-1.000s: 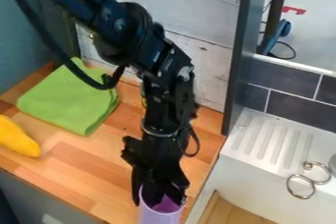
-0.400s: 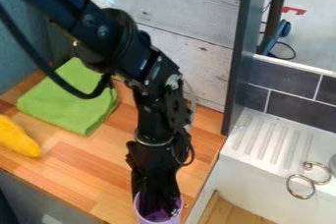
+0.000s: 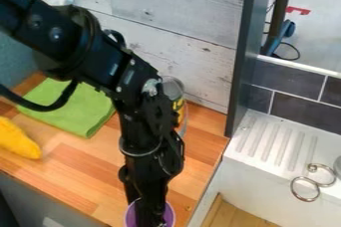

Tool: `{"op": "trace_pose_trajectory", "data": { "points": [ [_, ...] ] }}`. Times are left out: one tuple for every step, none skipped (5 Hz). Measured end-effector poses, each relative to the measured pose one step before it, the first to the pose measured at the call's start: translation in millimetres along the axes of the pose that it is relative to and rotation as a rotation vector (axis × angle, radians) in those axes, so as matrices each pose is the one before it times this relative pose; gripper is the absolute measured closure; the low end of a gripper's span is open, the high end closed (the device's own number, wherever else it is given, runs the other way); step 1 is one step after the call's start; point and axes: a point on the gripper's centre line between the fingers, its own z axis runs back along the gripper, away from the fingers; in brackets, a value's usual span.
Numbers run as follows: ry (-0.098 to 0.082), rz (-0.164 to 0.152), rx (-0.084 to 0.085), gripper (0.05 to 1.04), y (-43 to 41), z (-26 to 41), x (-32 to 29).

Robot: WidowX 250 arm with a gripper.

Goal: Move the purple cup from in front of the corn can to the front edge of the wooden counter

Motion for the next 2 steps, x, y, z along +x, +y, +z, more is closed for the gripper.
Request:
{"op": "trace_pose_trajectory", "data": {
  "points": [
    [-0.0317,0.0146,0.0044,0.147,3.28,8.06,-2.45],
    [-0.0729,0.0457,0.0311,0.079,11.73,26.09,-5.26]
  ]
}}
